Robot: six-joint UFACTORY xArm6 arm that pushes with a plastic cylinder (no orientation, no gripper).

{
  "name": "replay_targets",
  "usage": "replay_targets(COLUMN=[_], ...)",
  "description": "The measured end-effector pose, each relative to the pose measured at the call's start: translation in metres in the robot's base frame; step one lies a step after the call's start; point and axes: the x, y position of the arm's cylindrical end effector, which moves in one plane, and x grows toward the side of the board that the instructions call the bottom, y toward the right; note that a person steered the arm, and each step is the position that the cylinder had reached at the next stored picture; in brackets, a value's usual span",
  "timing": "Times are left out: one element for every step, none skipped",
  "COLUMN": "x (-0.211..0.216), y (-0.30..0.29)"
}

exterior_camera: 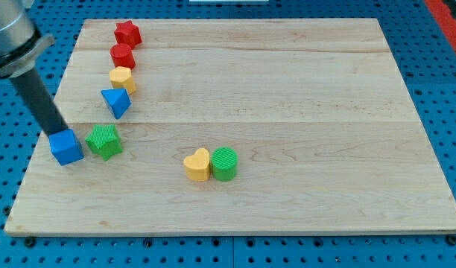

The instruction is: Place the blue cube below the green star

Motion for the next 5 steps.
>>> replay_targets(x=[0.02,0.035,0.055,0.082,0.084], y=[0.001,0.043,0.047,0.03,0.042])
